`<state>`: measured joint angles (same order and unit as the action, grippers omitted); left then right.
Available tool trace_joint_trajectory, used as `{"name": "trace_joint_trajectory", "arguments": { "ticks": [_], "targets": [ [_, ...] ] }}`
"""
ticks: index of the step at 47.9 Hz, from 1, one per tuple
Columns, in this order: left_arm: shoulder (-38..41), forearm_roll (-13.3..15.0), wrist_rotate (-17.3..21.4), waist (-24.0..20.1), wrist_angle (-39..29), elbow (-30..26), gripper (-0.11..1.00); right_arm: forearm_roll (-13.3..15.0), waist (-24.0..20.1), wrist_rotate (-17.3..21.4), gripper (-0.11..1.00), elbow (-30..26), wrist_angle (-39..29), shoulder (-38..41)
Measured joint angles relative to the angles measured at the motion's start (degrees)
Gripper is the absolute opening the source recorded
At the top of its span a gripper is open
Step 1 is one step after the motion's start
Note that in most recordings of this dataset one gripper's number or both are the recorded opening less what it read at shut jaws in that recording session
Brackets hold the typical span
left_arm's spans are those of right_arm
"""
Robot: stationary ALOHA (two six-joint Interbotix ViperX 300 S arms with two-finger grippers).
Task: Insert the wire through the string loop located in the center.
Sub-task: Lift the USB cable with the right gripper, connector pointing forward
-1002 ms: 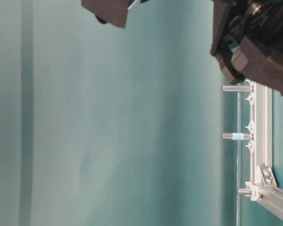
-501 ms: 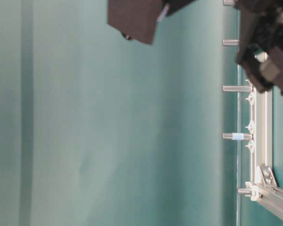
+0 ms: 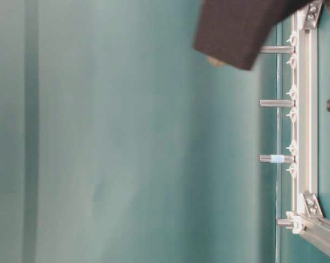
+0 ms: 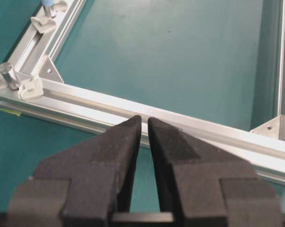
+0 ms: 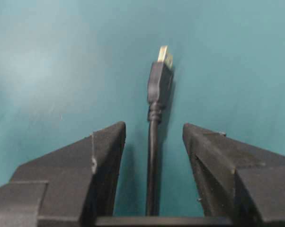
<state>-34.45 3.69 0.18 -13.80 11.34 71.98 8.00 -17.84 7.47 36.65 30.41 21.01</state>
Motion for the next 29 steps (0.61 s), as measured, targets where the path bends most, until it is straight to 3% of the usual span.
{"name": "trace_joint_trajectory", "arguments": {
  "ticks": [18,22,29],
  "targets": [
    [-1.14,0.00,0.00,1.58,-1.05,0.00,0.18,0.00,0.00,0.09,0.53,-0.09,-0.53,1.67],
    [-1.14,0.00,-0.09,1.93,-1.14,0.00,0.18,0.00,-0.09,0.09,0.43,0.00,-1.05,1.67],
    [-1.14,0.00,-0.09,2.11,-1.14,0.00,0.17,0.09,-0.62,0.00,0.11,0.00,-2.29,1.67]
  ]
}}
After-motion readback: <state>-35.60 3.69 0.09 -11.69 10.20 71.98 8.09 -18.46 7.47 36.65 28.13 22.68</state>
